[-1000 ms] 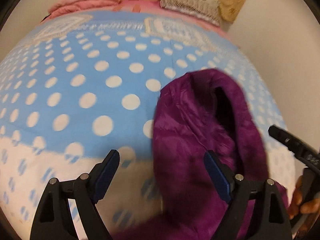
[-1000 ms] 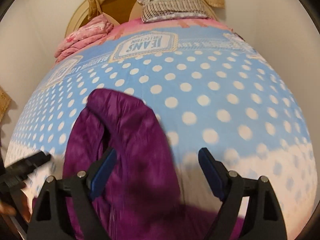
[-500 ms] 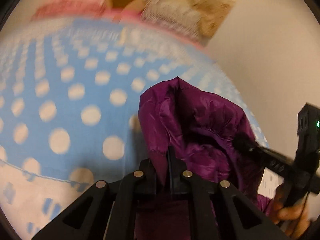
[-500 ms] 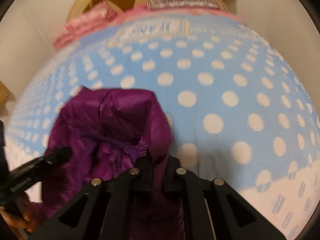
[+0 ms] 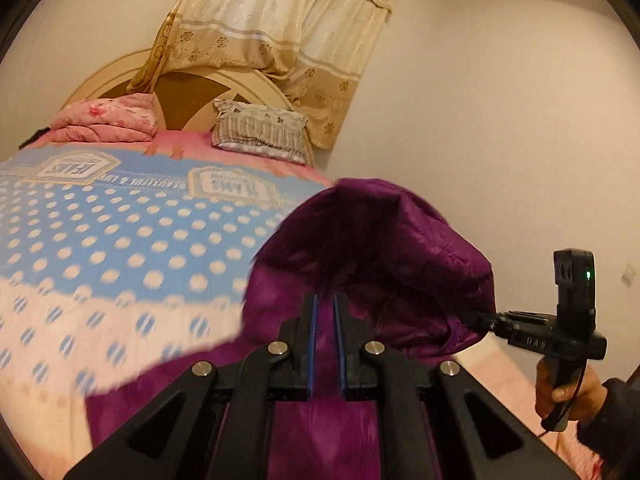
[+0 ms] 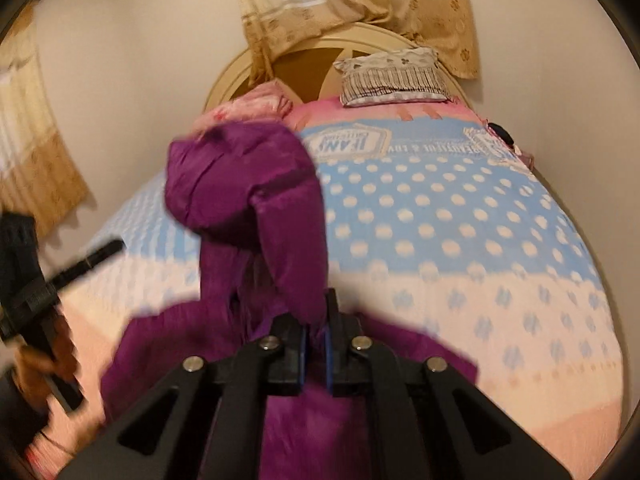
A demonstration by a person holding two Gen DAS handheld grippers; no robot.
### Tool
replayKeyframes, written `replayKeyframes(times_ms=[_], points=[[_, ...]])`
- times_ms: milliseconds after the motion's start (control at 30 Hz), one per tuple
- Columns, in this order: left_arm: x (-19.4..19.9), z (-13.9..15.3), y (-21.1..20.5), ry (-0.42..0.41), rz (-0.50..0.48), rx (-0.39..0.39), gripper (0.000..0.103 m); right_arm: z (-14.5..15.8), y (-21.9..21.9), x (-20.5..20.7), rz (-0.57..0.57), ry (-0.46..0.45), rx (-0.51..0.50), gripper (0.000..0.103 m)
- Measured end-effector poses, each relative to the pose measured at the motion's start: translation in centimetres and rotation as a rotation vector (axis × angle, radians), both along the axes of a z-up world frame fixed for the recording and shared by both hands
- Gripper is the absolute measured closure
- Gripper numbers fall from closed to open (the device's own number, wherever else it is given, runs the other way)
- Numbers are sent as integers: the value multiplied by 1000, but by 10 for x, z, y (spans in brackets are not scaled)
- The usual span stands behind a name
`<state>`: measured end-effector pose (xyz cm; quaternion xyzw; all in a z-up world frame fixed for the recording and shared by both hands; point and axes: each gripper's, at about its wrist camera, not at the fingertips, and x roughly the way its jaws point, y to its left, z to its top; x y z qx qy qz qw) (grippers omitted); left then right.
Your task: Fold large clothes
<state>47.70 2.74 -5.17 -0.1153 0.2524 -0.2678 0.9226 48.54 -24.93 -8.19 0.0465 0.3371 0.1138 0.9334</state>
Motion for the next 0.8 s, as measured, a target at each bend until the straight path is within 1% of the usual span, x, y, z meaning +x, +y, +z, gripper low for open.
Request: replayKeyframes(times_ms=[33, 67, 100, 167, 233, 267, 300, 333, 367, 400, 433, 467, 500, 533, 567, 600, 633, 667, 733, 800], points=[[-9, -5, 1, 16, 1, 2, 96, -12, 4, -12, 1, 12, -37, 94], [-14, -10, 1, 35, -5, 3, 96, -19, 4, -19, 5, 22, -52, 94], [-18, -13, 1, 61, -14, 6, 96, -32, 7, -30, 11, 38, -80, 94], [-25, -17, 2, 98, -14, 20, 96, -60, 17, -50, 11, 59, -194, 94], [-35, -19, 4, 98, -2, 35, 96, -83, 27, -61, 14, 90, -258, 94], [-39, -22, 3, 100, 2, 48, 95, -90, 27, -65, 8, 106, -260, 92], [-42, -25, 2, 109, 1, 66, 95, -96, 25, -68, -6, 139, -230, 84], [-44, -30, -1, 122, -8, 81, 95, -98, 21, -69, -19, 184, -183, 65], [-44, -36, -2, 134, -16, 90, 95, -98, 14, -70, -33, 231, -129, 49], [-47, -42, -3, 145, -19, 96, 95, -95, 8, -71, -38, 254, -76, 24], [-49, -49, -3, 157, -21, 93, 95, -85, 0, -74, -41, 233, -8, 21], [-49, -56, -2, 167, -22, 86, 95, -78, -5, -78, -48, 210, 20, 21], [-49, -62, -2, 182, -21, 78, 95, -64, -16, -79, -70, 183, 51, 21], [-48, -67, -3, 195, -20, 72, 95, -49, -28, -76, -96, 159, 93, 19], [-47, -69, -4, 201, -21, 71, 95, -42, -37, -72, -112, 147, 126, 18], [-47, -72, -6, 205, -20, 71, 95, -30, -53, -60, -140, 135, 199, 15], [-46, -74, -7, 209, -18, 70, 95, -26, -62, -51, -155, 131, 241, 14], [-45, -75, -7, 212, -18, 66, 95, -21, -74, -33, -187, 137, 309, 14], [-42, -73, -5, 214, -23, 53, 95, -21, -90, 10, -213, 180, 417, 14], [-41, -71, 1, 203, -17, 55, 95, -30, -101, 50, -267, 226, 505, 14]])
